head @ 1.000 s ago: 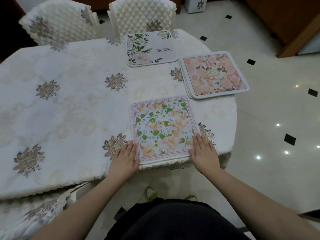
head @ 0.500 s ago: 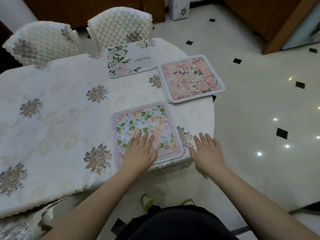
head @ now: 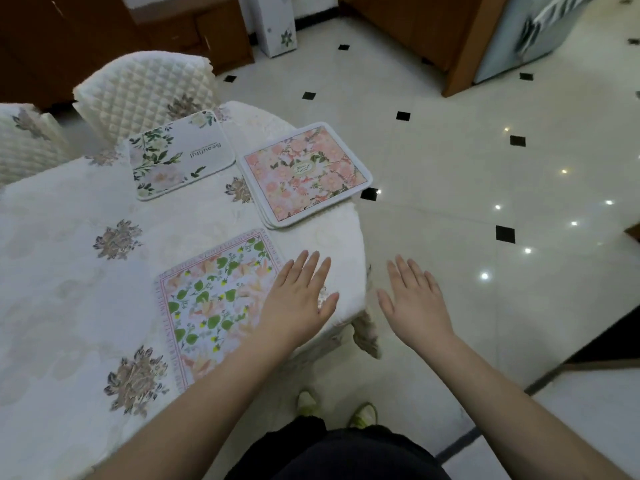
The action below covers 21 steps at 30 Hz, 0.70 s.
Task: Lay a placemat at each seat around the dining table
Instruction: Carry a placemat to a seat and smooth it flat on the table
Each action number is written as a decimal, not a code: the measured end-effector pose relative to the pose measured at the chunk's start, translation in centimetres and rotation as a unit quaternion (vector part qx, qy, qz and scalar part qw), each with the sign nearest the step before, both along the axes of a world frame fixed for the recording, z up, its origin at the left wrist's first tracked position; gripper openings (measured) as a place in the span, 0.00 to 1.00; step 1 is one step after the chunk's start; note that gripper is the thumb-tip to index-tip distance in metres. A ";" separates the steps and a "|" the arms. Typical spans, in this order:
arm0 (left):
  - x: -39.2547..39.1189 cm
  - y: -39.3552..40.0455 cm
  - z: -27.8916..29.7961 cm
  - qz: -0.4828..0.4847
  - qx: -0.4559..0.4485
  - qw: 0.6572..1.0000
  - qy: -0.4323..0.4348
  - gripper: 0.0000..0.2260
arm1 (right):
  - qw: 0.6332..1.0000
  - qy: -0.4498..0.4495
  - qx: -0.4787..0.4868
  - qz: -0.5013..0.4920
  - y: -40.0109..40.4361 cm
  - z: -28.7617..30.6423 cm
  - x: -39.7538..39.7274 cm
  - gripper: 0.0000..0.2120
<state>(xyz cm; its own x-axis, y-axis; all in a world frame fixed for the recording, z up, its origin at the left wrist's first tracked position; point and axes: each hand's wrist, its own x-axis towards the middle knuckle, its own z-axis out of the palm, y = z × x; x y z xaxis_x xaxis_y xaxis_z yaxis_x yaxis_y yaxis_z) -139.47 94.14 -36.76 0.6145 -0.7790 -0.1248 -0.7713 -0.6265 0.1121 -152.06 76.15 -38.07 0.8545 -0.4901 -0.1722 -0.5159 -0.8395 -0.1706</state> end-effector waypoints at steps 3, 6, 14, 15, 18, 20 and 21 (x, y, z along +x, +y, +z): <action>0.7 -1.8 -0.2 -0.034 -0.014 0.999 -0.001 0.33 | 1.000 0.006 0.003 -0.027 -1.2 0.0 -0.7 0.39; 1.7 -3.5 -0.6 -0.072 -0.021 0.997 0.001 0.33 | 0.998 0.002 -0.006 -0.060 -2.0 0.3 -1.0 0.39; 5.2 -6.9 -0.3 -0.138 -0.051 0.989 -0.020 0.33 | 0.993 0.009 -0.022 -0.115 -1.9 0.5 -0.3 0.39; 5.5 -7.3 -0.3 -0.149 -0.051 0.987 -0.014 0.33 | 0.992 0.010 -0.024 -0.121 -1.9 0.6 -0.1 0.38; 5.9 -8.7 -0.6 -0.177 -0.059 0.983 -0.001 0.33 | 0.989 0.005 -0.033 -0.145 -2.1 0.9 0.0 0.37; 5.7 -9.8 -0.7 -0.189 -0.065 0.980 0.002 0.32 | 0.987 0.003 -0.037 -0.155 -2.4 1.1 -0.4 0.36; 5.5 -10.5 -0.8 -0.194 -0.062 0.979 0.001 0.32 | 0.986 0.004 -0.036 -0.161 -2.8 1.2 -0.7 0.35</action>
